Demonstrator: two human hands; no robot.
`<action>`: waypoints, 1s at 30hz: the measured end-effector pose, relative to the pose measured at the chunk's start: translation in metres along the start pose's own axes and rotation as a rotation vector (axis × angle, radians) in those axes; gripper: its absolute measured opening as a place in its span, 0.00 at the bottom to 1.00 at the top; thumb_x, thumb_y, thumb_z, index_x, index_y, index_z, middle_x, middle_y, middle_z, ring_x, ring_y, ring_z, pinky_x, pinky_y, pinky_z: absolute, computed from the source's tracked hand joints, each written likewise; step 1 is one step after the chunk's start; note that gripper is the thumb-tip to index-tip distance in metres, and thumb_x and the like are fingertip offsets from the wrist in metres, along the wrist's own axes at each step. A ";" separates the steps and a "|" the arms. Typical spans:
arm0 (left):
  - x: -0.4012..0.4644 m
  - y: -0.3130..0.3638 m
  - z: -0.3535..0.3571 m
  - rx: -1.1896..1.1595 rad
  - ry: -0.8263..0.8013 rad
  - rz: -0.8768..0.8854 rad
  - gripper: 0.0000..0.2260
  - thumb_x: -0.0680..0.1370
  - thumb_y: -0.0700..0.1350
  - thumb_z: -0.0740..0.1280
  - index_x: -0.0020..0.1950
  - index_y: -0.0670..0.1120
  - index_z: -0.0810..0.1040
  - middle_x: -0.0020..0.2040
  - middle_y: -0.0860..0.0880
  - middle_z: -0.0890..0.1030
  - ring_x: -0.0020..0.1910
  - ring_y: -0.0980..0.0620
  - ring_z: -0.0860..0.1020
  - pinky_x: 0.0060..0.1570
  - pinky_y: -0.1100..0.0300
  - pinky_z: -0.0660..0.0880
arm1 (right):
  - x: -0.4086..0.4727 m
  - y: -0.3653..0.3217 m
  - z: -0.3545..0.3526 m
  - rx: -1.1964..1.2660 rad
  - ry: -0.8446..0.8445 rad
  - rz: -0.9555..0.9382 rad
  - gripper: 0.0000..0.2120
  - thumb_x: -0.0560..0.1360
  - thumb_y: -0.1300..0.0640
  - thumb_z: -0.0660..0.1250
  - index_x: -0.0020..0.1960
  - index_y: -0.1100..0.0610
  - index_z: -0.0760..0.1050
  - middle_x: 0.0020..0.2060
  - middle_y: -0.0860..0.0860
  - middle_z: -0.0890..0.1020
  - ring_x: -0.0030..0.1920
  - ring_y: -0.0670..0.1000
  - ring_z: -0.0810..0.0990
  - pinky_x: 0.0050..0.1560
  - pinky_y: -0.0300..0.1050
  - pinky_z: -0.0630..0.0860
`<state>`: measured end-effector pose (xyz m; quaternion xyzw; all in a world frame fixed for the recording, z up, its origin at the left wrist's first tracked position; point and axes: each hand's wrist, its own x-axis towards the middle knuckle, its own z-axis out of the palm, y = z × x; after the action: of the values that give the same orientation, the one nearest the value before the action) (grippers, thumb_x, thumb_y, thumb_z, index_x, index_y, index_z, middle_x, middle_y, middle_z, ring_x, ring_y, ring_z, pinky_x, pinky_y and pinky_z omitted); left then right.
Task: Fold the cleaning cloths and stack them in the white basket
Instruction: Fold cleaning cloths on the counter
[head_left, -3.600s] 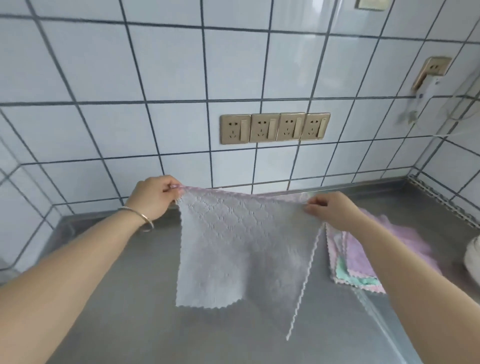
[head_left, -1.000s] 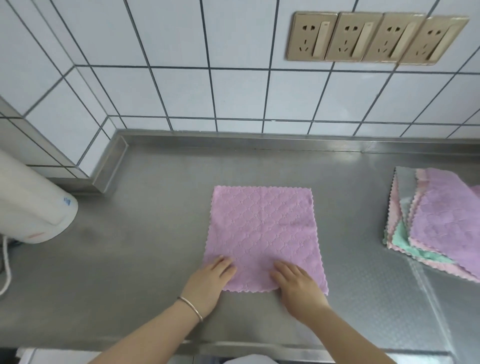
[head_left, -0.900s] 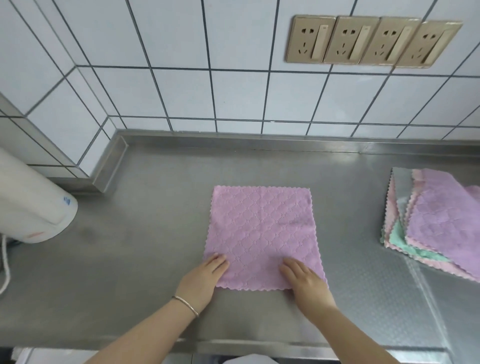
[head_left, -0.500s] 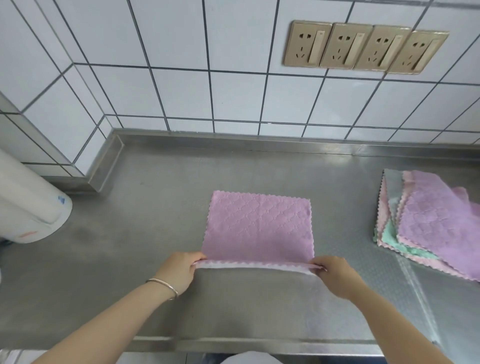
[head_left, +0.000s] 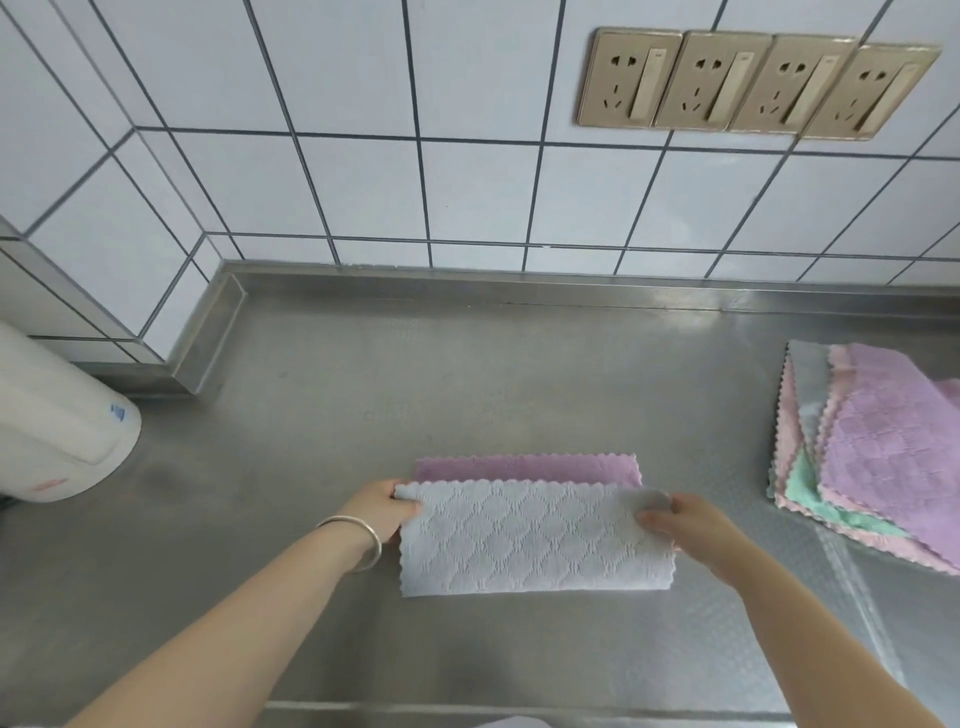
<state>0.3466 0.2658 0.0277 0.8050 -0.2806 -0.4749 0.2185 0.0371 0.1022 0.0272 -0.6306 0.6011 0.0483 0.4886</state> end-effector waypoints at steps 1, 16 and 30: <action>0.007 0.003 0.003 -0.012 0.045 -0.021 0.06 0.77 0.41 0.63 0.52 0.44 0.78 0.41 0.47 0.78 0.36 0.52 0.74 0.36 0.60 0.69 | 0.004 -0.006 0.002 -0.001 0.030 -0.006 0.10 0.75 0.59 0.66 0.54 0.62 0.78 0.49 0.58 0.82 0.51 0.58 0.80 0.56 0.54 0.74; 0.054 0.009 0.027 0.207 0.385 -0.119 0.14 0.79 0.46 0.61 0.62 0.41 0.72 0.57 0.40 0.78 0.56 0.40 0.76 0.51 0.55 0.71 | 0.049 -0.022 0.020 -0.118 0.245 0.011 0.07 0.78 0.54 0.62 0.48 0.56 0.75 0.38 0.54 0.77 0.36 0.52 0.72 0.31 0.42 0.66; 0.043 0.011 0.032 0.236 0.532 -0.057 0.16 0.75 0.47 0.67 0.59 0.41 0.70 0.55 0.41 0.76 0.52 0.39 0.76 0.45 0.53 0.71 | 0.048 -0.022 0.027 -0.054 0.466 0.149 0.16 0.74 0.46 0.66 0.50 0.58 0.69 0.39 0.52 0.75 0.41 0.56 0.74 0.40 0.46 0.70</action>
<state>0.3326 0.2265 -0.0073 0.9287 -0.2439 -0.2171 0.1757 0.0817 0.0823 -0.0054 -0.5916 0.7408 -0.0464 0.3149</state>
